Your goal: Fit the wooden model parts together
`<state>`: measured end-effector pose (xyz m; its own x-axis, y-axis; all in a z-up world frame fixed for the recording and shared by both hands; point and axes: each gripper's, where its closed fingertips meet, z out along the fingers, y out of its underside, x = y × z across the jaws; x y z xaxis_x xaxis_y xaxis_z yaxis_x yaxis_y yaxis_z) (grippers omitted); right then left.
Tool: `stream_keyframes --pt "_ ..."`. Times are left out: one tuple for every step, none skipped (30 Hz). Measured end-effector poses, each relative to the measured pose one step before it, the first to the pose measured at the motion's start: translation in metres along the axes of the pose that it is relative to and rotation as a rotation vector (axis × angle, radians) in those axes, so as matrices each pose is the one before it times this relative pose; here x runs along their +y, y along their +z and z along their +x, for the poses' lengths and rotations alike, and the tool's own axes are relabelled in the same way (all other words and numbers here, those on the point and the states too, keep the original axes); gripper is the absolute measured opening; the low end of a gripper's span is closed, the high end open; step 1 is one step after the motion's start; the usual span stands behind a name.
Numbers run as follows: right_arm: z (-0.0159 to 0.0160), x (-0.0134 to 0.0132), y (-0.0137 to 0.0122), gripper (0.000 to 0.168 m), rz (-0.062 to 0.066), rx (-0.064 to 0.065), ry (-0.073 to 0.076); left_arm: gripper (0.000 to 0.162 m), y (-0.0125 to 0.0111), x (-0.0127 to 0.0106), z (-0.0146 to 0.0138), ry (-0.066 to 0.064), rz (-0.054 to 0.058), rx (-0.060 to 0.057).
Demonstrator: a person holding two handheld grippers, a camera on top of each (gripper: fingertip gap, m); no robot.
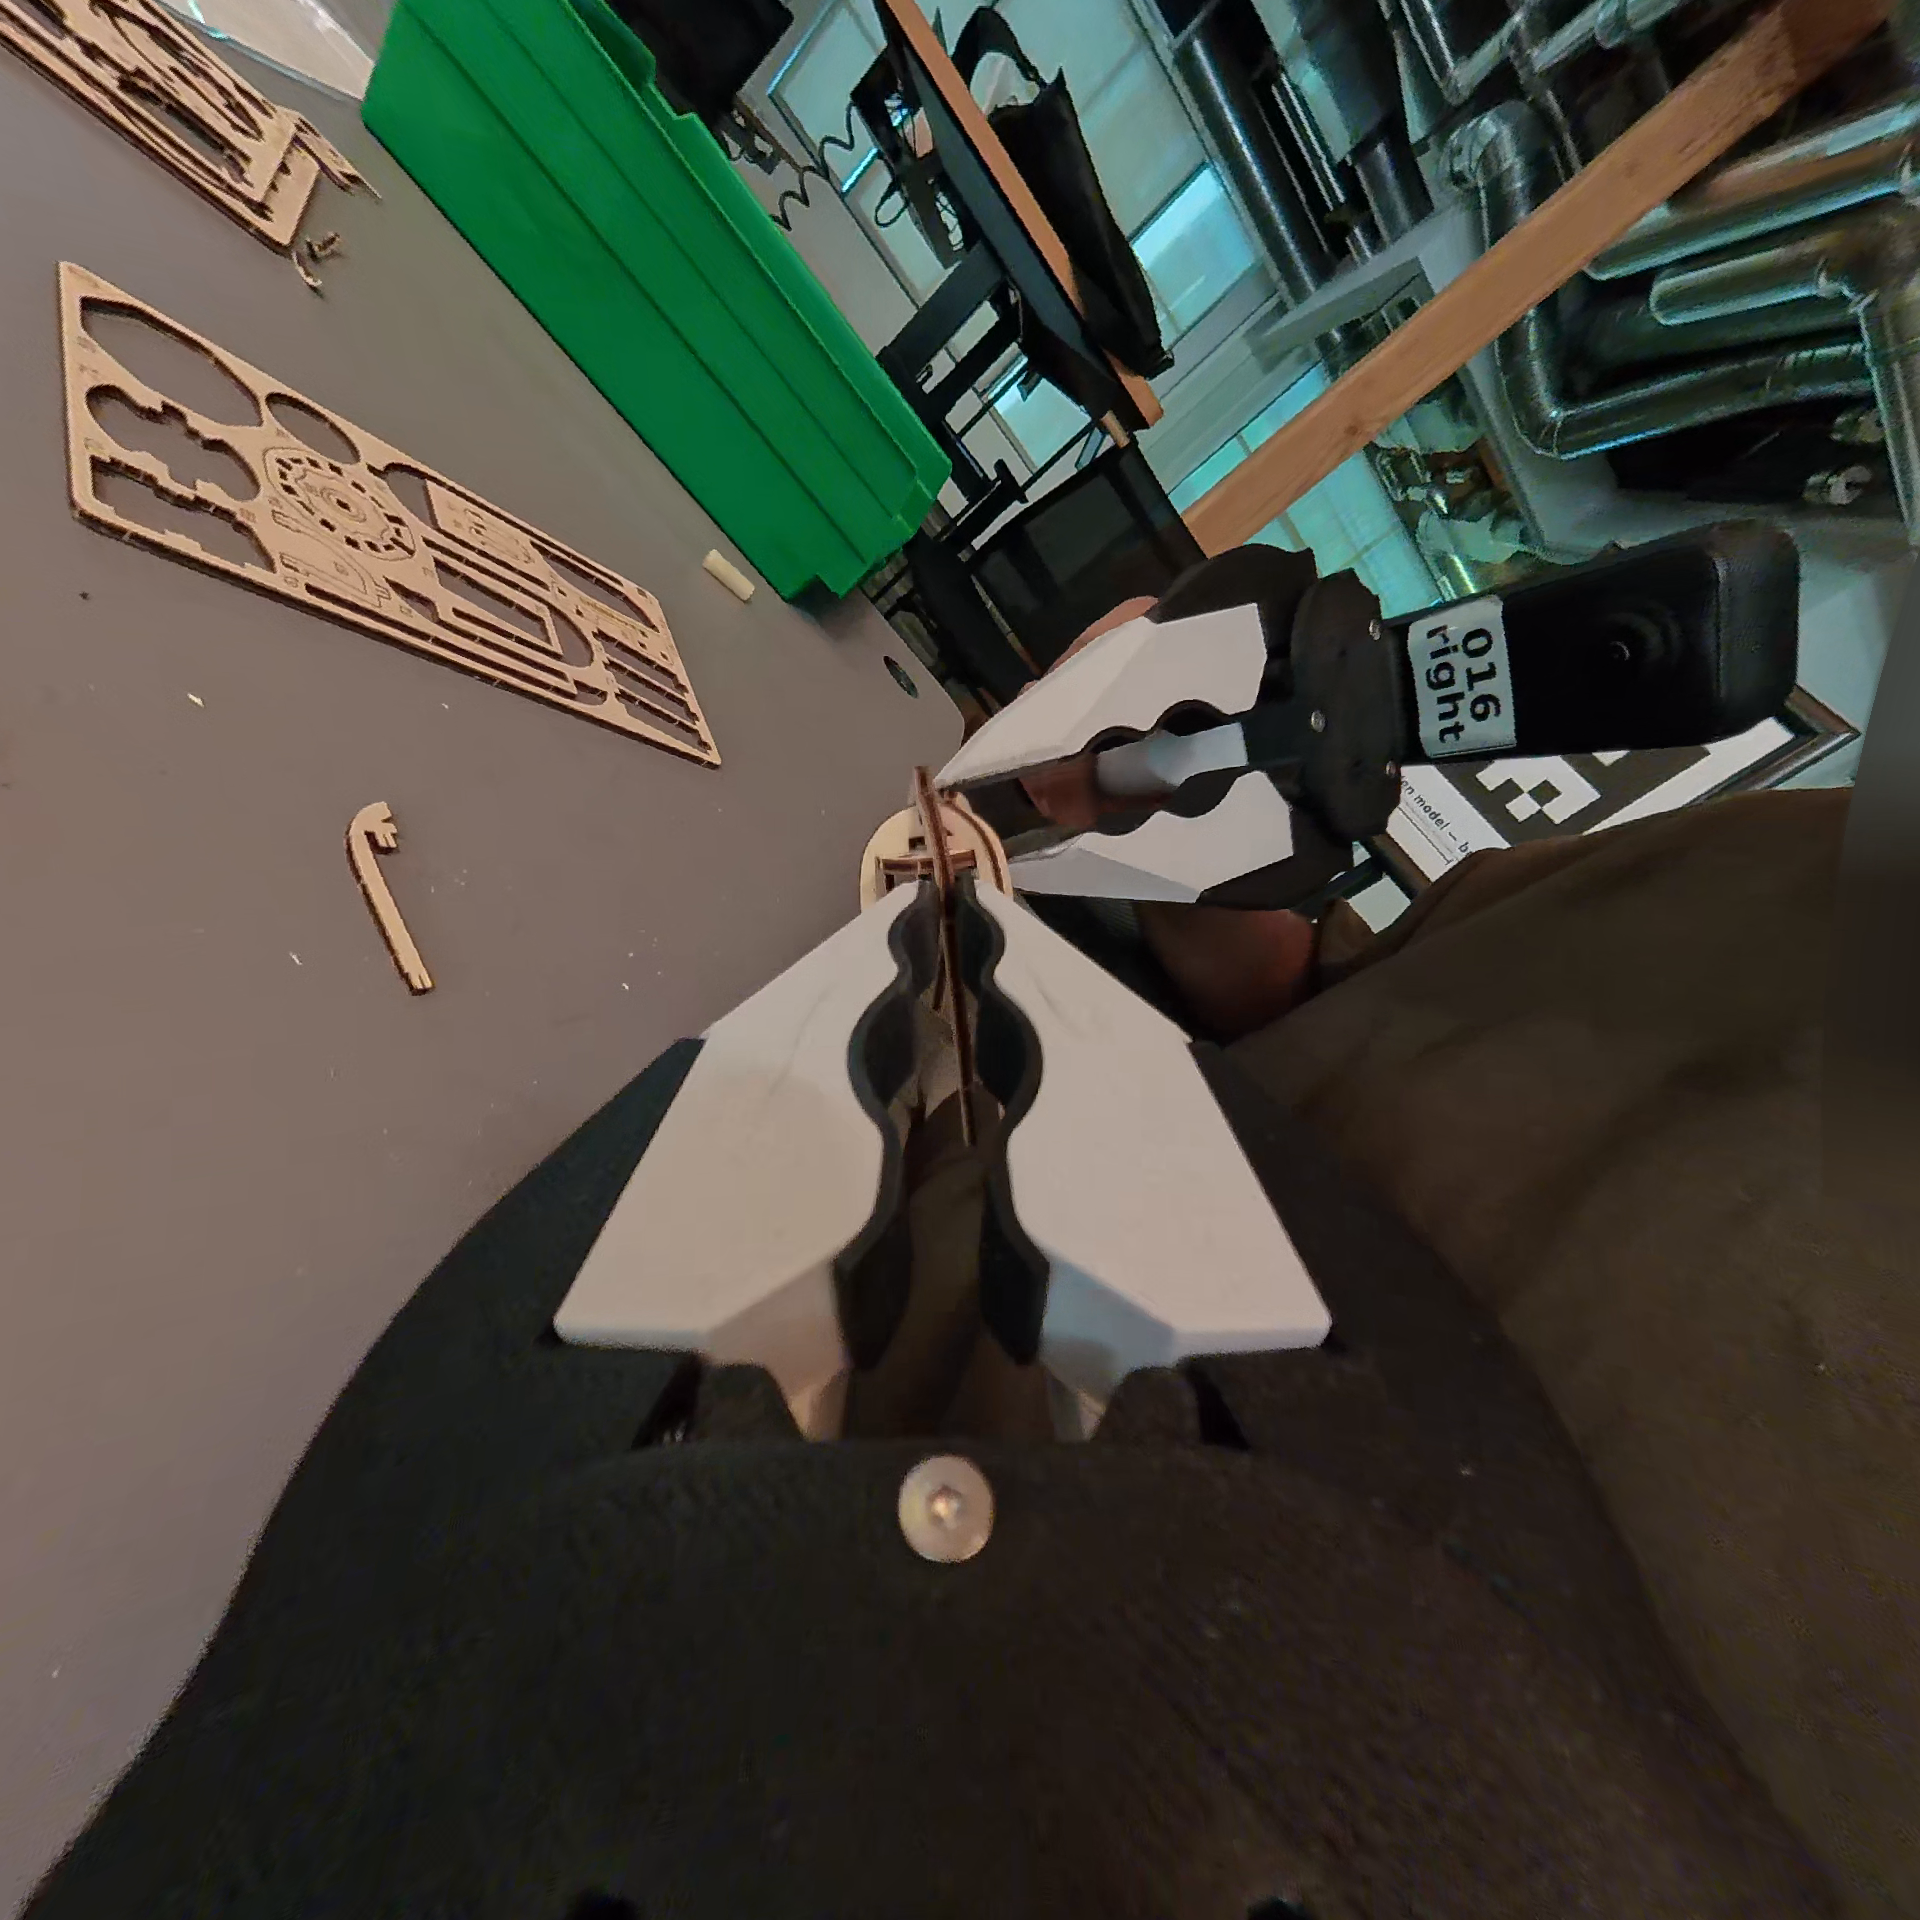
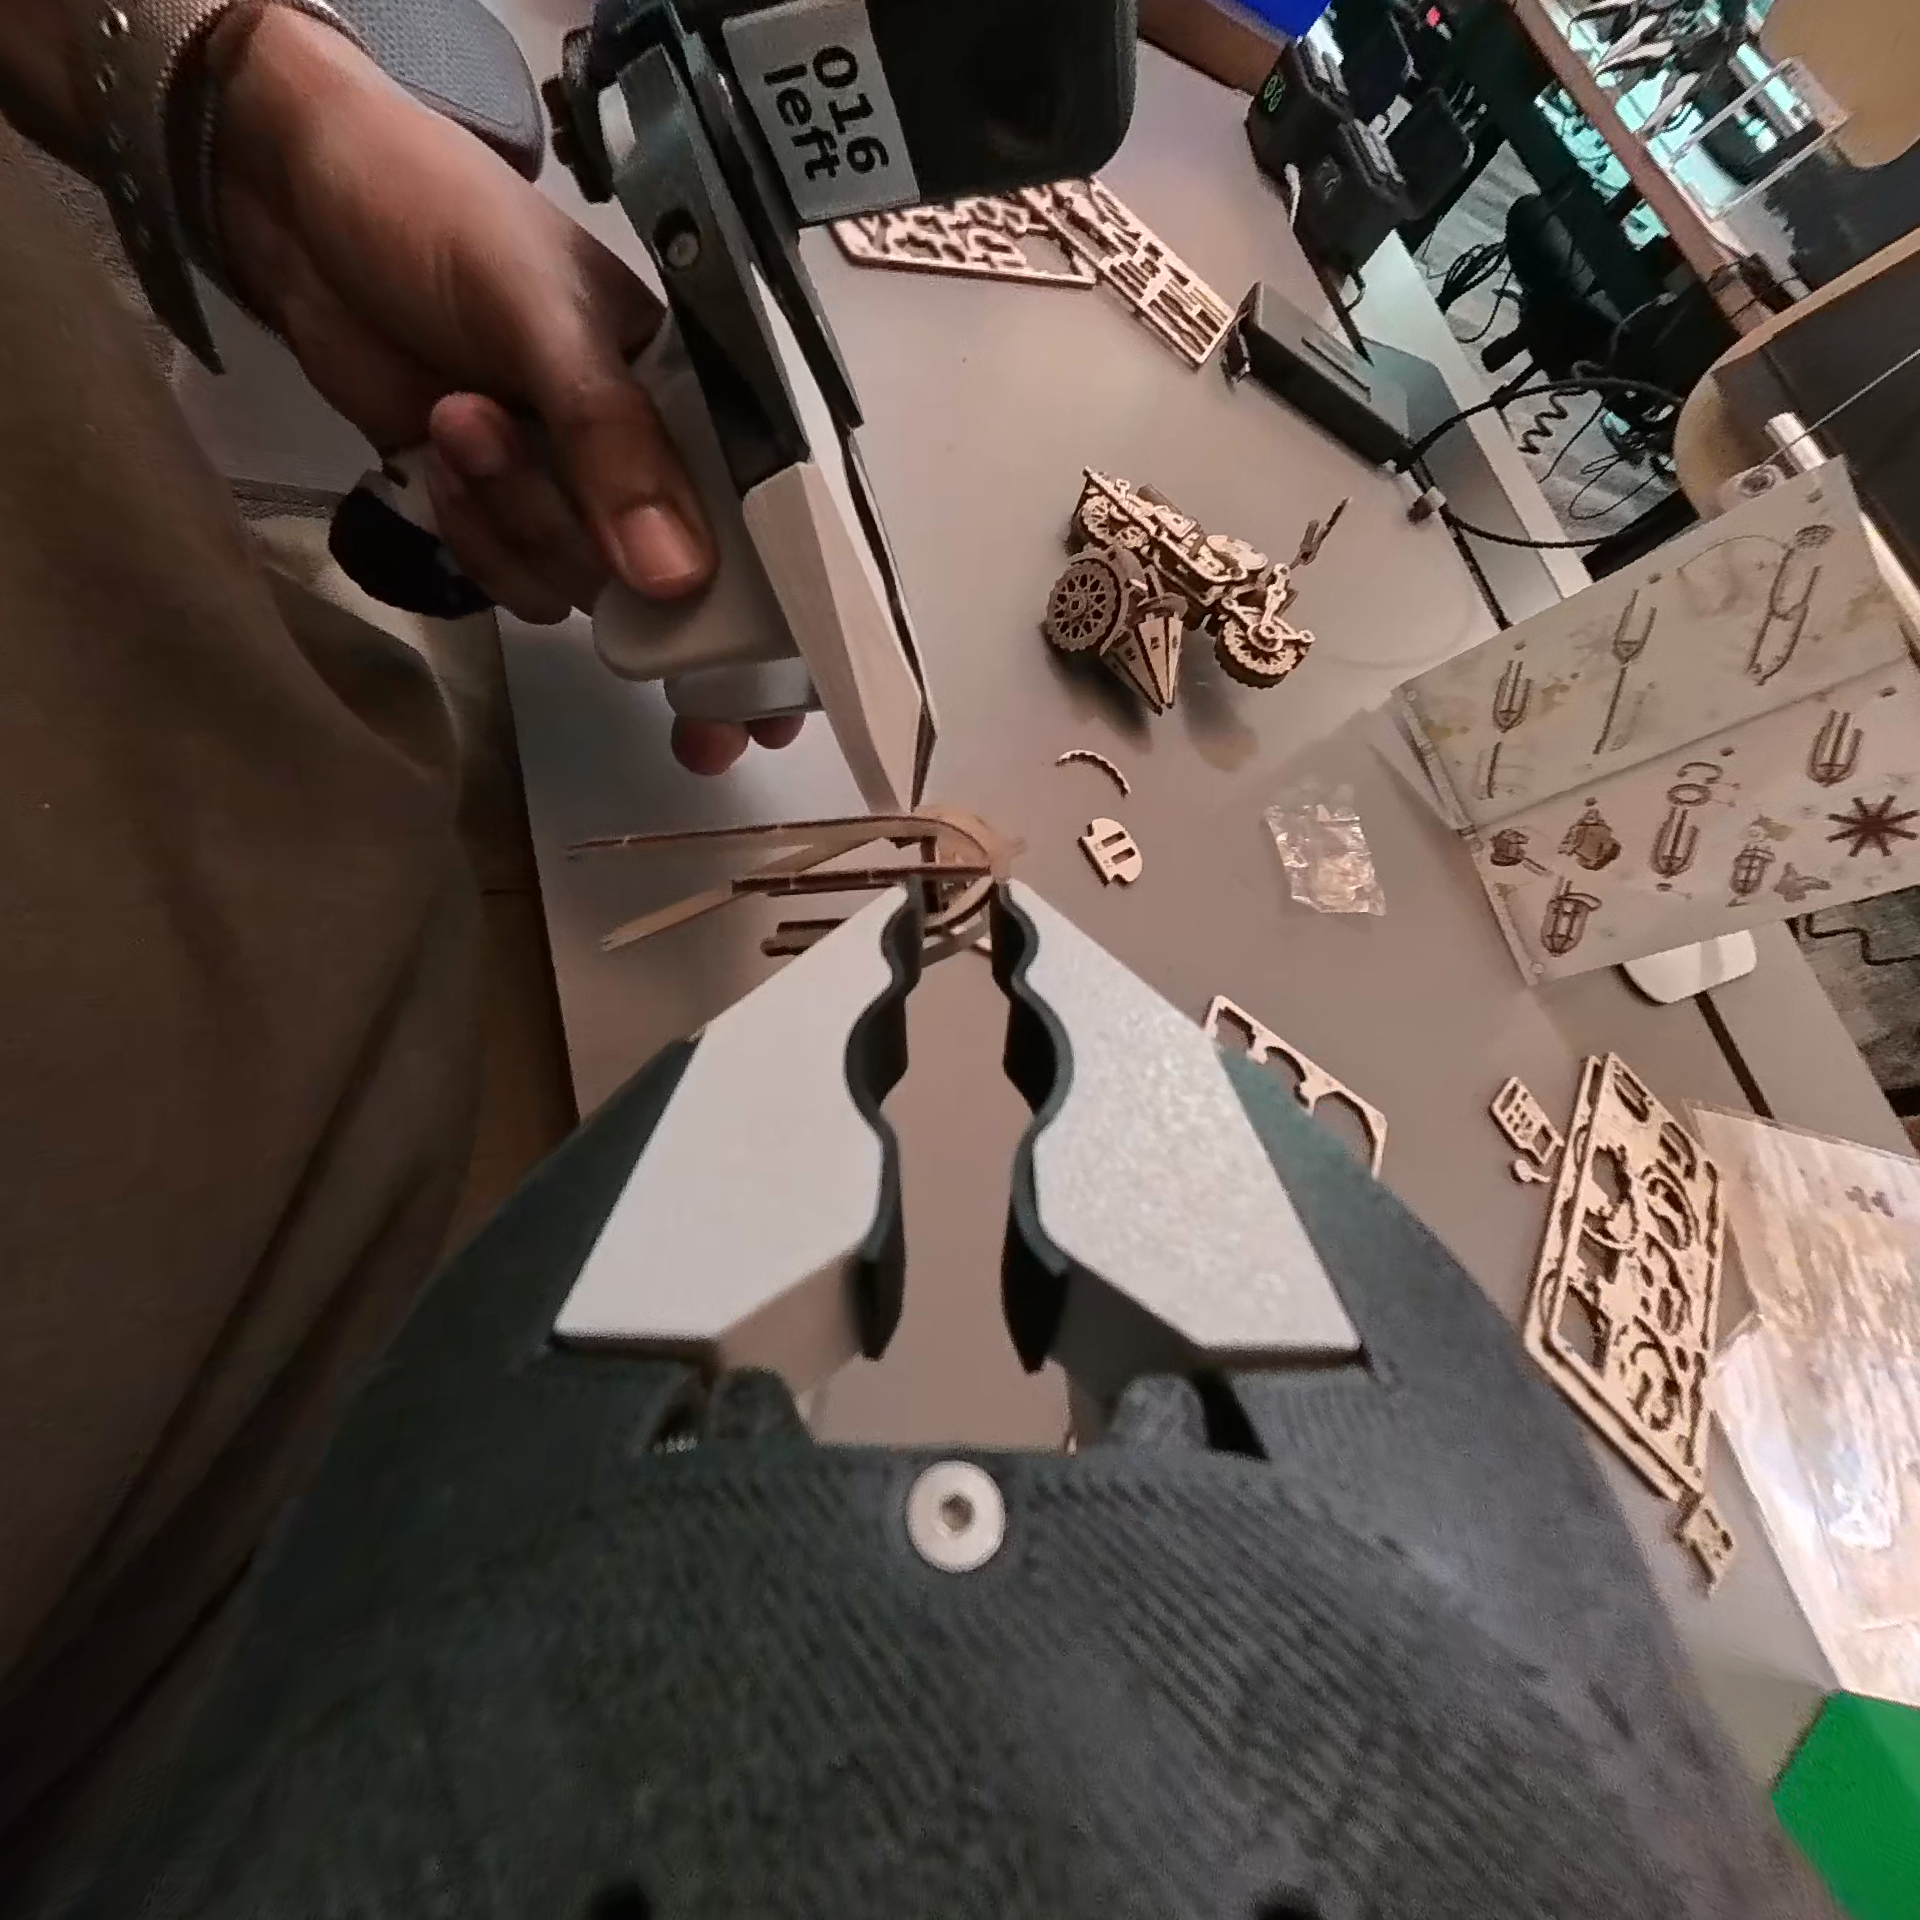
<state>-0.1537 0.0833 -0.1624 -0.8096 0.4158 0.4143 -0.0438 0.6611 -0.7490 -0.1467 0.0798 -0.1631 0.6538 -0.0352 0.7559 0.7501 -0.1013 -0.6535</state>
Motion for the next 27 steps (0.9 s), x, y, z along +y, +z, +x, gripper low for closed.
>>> stream_keyframes --pt "-0.00021 0.00066 -0.00015 0.011 -0.0056 -0.0038 0.007 0.001 0.0003 0.00047 -0.00011 -0.0016 -0.0017 -0.0004" --pt "-0.00005 0.0005 -0.00001 0.011 -0.0045 -0.0026 0.0082 0.001 0.00041 0.00024 -0.00011 -0.0014 -0.0001 -0.0003" --pt "-0.00004 0.00022 -0.00006 0.011 -0.0026 -0.0015 0.0069 0.001 0.00016 0.00009 0.00009 -0.0023 0.0007 0.0011" --pt "0.00004 0.00028 0.0 0.011 -0.0025 -0.0009 0.0064 0.001 0.00012 0.00014 -0.00005 -0.0031 0.0002 0.0008" --pt "0.00011 0.00011 0.00014 0.011 -0.0023 0.0005 0.0068 0.001 0.00003 -0.00006 -0.00017 -0.0029 0.0018 -0.0001" --pt "0.00022 -0.00008 0.00005 0.011 -0.0011 0.0013 0.0069 0.001 -0.00007 -0.00031 0.00002 -0.0024 0.0032 0.001" --pt "0.00014 0.00004 0.00008 0.011 -0.0014 0.0 0.0084 0.001 -0.00003 -0.00016 -0.00001 -0.0042 0.0025 0.0014" --pt "0.00006 0.00023 0.00004 0.011 -0.0029 -0.0012 0.0083 0.001 0.00007 0.00008 -0.00017 -0.0046 0.0022 0.0007" --pt "0.0003 0.00032 0.00006 0.01 -0.0024 0.0008 0.0054 0.001 0.00022 0.00008 0.00007 -0.0064 0.0041 0.0018" --pt "0.00026 0.00062 0.00001 0.01 -0.004 0.0018 0.0039 0.001 0.0003 0.00031 0.00023 -0.01 0.0026 0.0038" --pt "0.00029 0.00077 0.00006 0.009 -0.0048 -0.0001 0.0073 0.002 0.00051 0.00072 -0.00017 -0.0078 -0.0002 0.0017" --pt "0.00037 0.00003 -0.00017 0.009 0.0001 -0.0002 0.012 0.002 0.00035 0.00008 0.00043 -0.0069 0.0033 0.0047" --pt "0.00017 0.0001 -0.0002 0.008 0.0005 -0.0021 0.01 0.002 0.0001 -0.0005 0.00053 -0.0091 0.0059 0.0055" --pt "0.00016 0.0003 0.00001 0.008 -0.0013 -0.0028 0.0068 0.002 0.00027 0.0003 -0.00007 -0.0069 0.0011 0.0016" --pt "0.00062 -0.00042 -0.00004 0.008 0.0037 0.0028 0.0016 0.002 0.00014 -0.00054 0.00006 -0.0061 0.0053 0.0026" --pt "0.00074 -0.00094 -0.00018 0.009 0.0075 0.0054 0.0004 0.002 -0.00006 -0.00108 0.00043 -0.0083 0.0071 0.0048" --pt "0.00102 -0.00127 -0.00012 0.009 0.01 0.004 0.009 0.002 -0.00014 -0.00112 0.00036 -0.011 0.0078 0.006" --pt "0.00149 -0.0018 0.00015 0.009 0.0127 0.0039 0.0174 0.001 -0.00066 -0.00271 0.00037 -0.0185 0.0176 0.0092" --pt "0.00177 -0.00209 0.00008 0.009 0.0152 0.0042 0.0168 0.001 -0.00066 -0.00342 0.0003 -0.0269 0.0209 0.0129" --pt "0.00168 -0.00266 -0.00031 0.009 0.0196 0.0041 0.0147 0.001 -0.00046 -0.00284 0.00016 -0.0286 0.016 0.0142" --pt "0.00072 -0.00282 -0.00072 0.01 0.0217 0.0005 0.0114 0.001 -0.00048 -0.00238 -0.00018 -0.0214 0.0122 0.0101" --pt "0.00018 -0.00234 -0.00099 0.011 0.0202 -0.0035 0.0061 0.001 -0.00102 -0.00219 -0.00094 -0.0095 0.0113 0.0013" --pt "0.00155 -0.00144 -0.00074 0.015 0.0176 0.0032 0.0047 0.001 -0.00183 -0.00314 -0.00125 0.0002 0.0151 -0.0046" --pt "0.00317 0.00008 -0.0008 0.021 0.0118 0.01 0.0102 0.001 -0.00204 -0.00298 -0.00106 0.0044 0.011 -0.0045" --pt "0.00232 0.0011 -0.00076 0.023 0.0071 -0.0008 0.0175 0.001 -0.00213 -0.0031 -0.00062 0.0046 0.0103 -0.0036" --pt "0.00223 0.00173 -0.00054 0.024 0.0059 -0.0081 0.0288 0.001 -0.00211 -0.00319 -0.00051 0.0067 0.0111 -0.0053" --pt "0.0034 0.00306 0.00023 0.026 0.0006 -0.0054 0.0422 0.001 -0.0019 -0.00305 -0.00037 0.0099 0.0122 -0.0055"
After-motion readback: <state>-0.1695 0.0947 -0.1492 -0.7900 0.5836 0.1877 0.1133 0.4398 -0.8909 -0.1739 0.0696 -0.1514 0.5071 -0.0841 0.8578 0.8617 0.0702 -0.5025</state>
